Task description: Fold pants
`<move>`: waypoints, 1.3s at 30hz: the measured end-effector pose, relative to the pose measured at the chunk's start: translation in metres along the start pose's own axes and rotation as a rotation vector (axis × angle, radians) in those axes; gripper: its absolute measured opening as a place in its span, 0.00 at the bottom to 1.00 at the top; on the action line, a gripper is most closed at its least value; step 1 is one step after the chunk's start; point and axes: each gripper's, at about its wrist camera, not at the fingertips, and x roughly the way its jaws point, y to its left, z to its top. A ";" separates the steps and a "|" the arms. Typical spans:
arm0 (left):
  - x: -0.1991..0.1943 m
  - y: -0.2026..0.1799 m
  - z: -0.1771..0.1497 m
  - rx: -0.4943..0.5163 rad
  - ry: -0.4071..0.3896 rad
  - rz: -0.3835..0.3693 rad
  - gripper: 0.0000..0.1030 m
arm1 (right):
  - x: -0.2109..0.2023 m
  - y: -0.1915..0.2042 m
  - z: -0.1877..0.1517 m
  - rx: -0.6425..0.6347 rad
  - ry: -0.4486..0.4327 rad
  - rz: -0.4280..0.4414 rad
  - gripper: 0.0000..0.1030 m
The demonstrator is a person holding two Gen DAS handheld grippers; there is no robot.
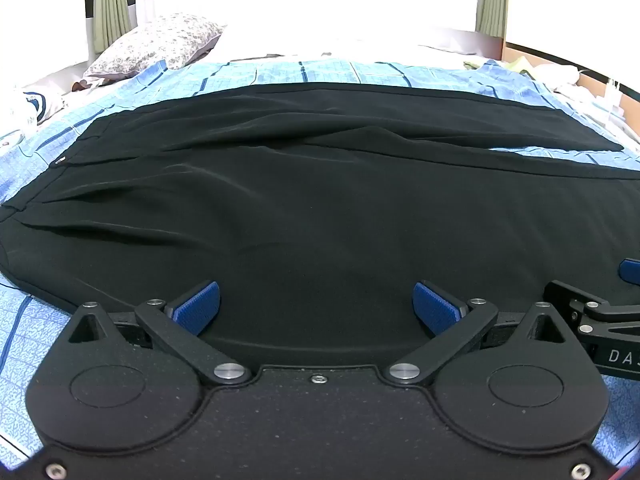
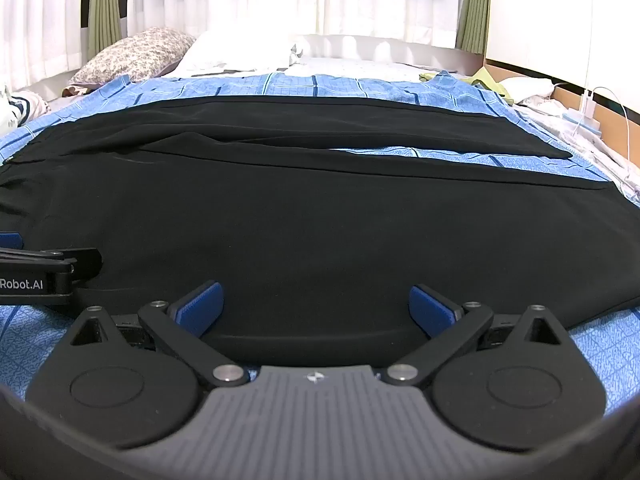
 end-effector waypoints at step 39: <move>0.002 0.006 -0.001 0.004 -0.002 0.002 1.00 | 0.000 0.003 -0.001 -0.007 0.009 -0.009 1.00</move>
